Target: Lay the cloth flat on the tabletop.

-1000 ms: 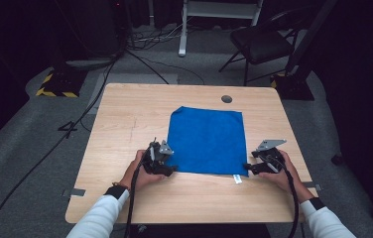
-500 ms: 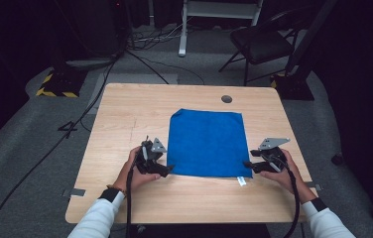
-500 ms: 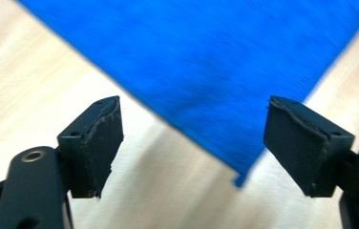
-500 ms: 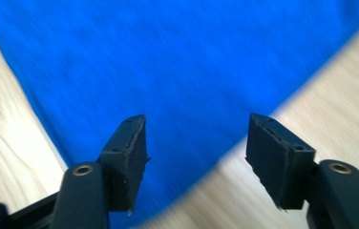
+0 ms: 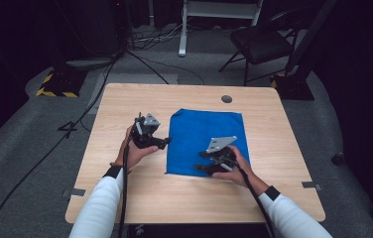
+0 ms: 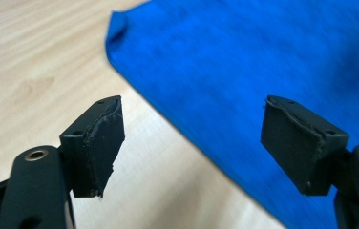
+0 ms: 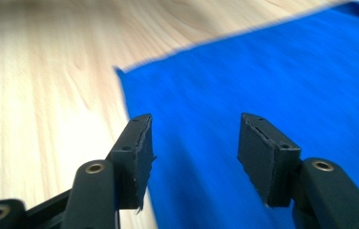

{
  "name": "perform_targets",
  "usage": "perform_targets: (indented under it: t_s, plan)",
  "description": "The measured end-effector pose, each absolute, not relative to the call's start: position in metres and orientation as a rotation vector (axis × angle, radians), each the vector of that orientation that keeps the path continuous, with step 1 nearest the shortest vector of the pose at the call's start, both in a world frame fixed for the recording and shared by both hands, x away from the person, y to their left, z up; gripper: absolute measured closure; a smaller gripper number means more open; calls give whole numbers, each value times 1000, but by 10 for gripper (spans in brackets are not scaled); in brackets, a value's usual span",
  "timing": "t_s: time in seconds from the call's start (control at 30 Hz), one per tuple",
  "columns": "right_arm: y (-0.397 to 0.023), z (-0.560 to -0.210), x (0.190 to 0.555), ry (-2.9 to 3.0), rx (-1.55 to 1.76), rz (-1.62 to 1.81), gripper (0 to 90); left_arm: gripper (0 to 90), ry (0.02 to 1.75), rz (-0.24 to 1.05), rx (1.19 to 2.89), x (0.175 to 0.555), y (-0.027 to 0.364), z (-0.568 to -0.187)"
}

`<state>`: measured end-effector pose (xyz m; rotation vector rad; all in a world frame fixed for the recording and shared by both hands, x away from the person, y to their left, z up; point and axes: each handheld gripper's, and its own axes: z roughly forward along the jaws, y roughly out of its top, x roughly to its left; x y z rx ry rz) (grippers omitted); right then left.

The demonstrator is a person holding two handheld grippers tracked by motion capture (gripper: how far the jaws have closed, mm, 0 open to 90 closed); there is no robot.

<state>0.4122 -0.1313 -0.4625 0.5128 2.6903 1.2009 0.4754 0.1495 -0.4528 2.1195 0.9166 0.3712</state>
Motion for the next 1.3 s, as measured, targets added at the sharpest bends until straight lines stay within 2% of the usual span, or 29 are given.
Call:
perform_targets:
  t_s: [0.13, 0.33, 0.57, 0.83, 1.07, 1.17, 1.3]
  plan:
    - [-95, -467, 410, 2724, 422, 1211, 469, 229, 952, 390, 2144, 496, 142, -456]
    - [-65, -473, 404, 2753, 326, 1186, 495, 232, 993, 397, 2157, 514, 132, -462]
    - [-49, -484, 405, 2776, 325, 1149, 580, 232, 1055, 431, 2156, 527, 129, -465]
    - [-38, -492, 404, 2778, 338, 1091, 593, 241, 1047, 441, 2171, 534, 125, -460]
    - [-35, -492, 403, 2721, 378, 1063, 812, 235, 1067, 449, 2166, 541, 120, -461]
    - [-35, -493, 401, 2707, 381, 1060, 866, 233, 1067, 457, 2178, 544, 118, -463]
    - [-35, -493, 396, 2708, 371, 1057, 880, 229, 1080, 466, 2179, 546, 114, -466]
